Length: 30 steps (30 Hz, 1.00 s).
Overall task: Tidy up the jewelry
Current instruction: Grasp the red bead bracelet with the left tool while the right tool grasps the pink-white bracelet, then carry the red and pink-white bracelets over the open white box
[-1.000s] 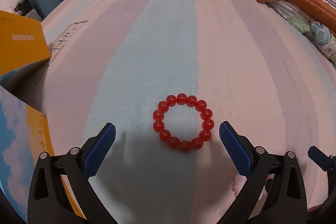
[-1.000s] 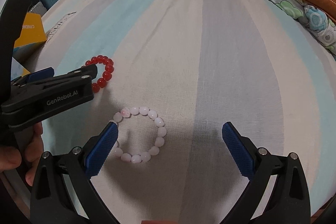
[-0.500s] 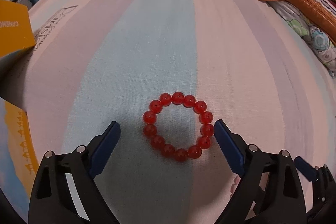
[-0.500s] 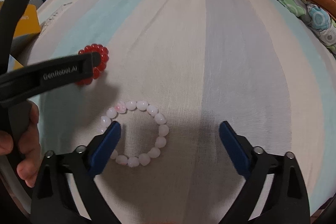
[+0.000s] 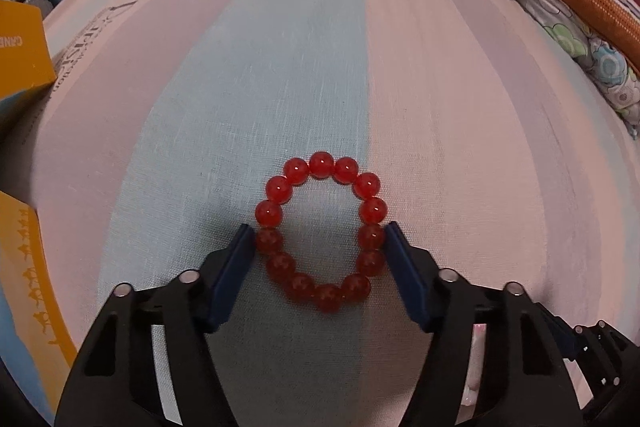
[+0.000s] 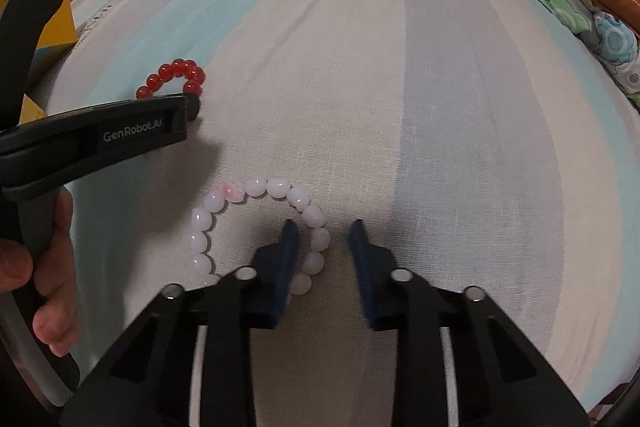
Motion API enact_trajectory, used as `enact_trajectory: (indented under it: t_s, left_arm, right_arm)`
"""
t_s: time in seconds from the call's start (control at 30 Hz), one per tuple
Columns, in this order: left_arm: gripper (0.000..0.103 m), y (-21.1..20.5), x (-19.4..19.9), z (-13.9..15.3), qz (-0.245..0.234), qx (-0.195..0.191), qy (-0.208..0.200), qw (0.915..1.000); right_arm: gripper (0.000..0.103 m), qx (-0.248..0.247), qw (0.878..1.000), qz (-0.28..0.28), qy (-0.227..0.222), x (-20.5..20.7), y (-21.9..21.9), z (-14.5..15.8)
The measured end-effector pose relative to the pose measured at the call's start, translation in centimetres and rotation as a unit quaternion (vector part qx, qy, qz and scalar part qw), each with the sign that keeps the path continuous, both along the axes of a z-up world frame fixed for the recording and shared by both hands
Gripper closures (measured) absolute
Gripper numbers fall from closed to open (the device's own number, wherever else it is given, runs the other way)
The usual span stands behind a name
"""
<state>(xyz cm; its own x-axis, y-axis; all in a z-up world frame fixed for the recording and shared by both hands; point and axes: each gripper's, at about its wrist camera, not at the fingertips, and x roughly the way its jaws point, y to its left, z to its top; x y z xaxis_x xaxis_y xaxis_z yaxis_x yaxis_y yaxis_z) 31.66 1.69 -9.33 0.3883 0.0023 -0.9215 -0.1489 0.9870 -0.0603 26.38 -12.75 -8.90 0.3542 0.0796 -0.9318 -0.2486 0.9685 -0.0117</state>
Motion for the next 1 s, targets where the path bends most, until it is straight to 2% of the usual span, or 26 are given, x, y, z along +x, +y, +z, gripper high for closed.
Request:
enact_trajectory:
  t_s: [0.03,0.17,0.23,0.4,0.43,0.8,1.0]
  left_arm:
    - [0.048,0.0,-0.1,0.1,0.001,0.001,0.000,1.0000]
    - [0.073,-0.1,-0.3,0.1,-0.003,0.008,-0.002,1.0000]
    - [0.076,-0.2,-0.5,0.2,-0.004,0.013,-0.004,0.9999]
    - [0.078,-0.2,-0.8,0.6,0.000,0.019,-0.011,0.9998]
    - [0.090,-0.2,-0.9,0.8,0.000,0.022,-0.013,0.9997]
    - [0.090,0.4,-1.8,2.0,0.007,0.006,-0.018,0.9998]
    - [0.090,0.2,-2.4,2.8,0.005,0.002,-0.026,0.9997]
  right_arm:
    - [0.081,-0.001,1.000,-0.002,0.001,0.0,-0.1,0.0]
    - [0.084,0.005,1.000,-0.010,0.001,-0.1,-0.3,0.0]
    - [0.092,0.008,1.000,-0.012,-0.001,-0.1,-0.4,0.1]
    - [0.094,0.031,0.999,-0.015,-0.011,0.0,-0.9,0.8]
    - [0.094,0.035,0.999,-0.016,-0.013,0.1,-1.0,1.1]
    - [0.094,0.083,0.995,-0.012,-0.052,-0.5,-1.4,3.8]
    - [0.094,0.093,0.993,-0.003,-0.070,-1.4,-1.1,5.4]
